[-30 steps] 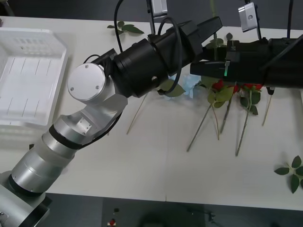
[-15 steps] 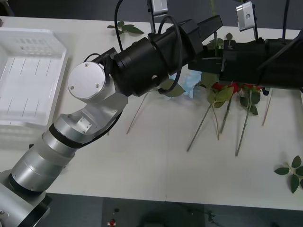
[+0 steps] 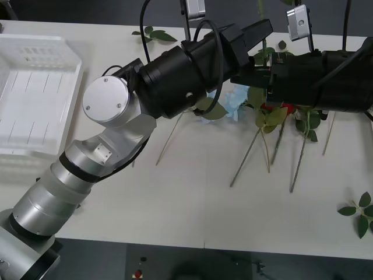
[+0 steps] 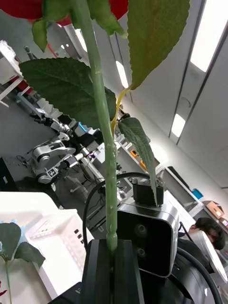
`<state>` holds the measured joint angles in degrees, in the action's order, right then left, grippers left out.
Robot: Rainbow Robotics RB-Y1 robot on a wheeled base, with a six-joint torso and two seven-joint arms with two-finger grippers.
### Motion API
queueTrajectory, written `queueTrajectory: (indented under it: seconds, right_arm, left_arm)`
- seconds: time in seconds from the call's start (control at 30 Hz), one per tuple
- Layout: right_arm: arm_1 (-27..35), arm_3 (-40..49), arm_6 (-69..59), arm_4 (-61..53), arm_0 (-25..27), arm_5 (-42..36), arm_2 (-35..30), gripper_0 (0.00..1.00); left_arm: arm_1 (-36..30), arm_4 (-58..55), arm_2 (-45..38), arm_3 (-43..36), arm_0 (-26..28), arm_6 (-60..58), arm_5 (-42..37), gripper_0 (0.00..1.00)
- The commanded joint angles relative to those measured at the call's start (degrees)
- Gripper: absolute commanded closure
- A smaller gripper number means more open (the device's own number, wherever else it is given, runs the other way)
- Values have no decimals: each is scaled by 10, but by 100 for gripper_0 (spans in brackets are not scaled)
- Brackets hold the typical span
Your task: Put the red flowers into the right box and the blue flowers into the left box
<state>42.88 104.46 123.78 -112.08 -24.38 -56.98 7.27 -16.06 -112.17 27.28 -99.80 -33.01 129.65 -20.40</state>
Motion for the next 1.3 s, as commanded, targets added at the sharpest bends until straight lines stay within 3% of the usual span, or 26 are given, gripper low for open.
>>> queueTrajectory:
  seconds: [0.03,0.1,0.53,0.67,0.83,1.03,1.3]
  right_arm:
    - [-8,7,1,-9,-13,9,-7,100]
    - [-8,7,1,-9,-13,11,-7,100]
    - [26,-31,-3,-25,-13,14,-37,100]
    - [102,-68,-16,-11,-13,15,-51,100]
    - [210,-112,-64,-13,-12,15,-49,100]
    - [326,-187,-141,-11,-12,9,-27,100]
    - [406,-357,-167,-1,-13,5,42,100]
  left_arm:
    - [-29,-5,5,-10,-19,37,2,41]
    - [-42,-9,5,-11,-14,37,1,30]
    - [-187,-140,-15,-60,56,44,-1,29]
    - [-253,-156,-45,-49,95,43,-36,29]
    - [-304,-156,-46,6,95,43,-66,29]
    - [-311,-76,-44,116,51,34,-112,29]
    - [-283,52,-44,315,-79,-9,-247,29]
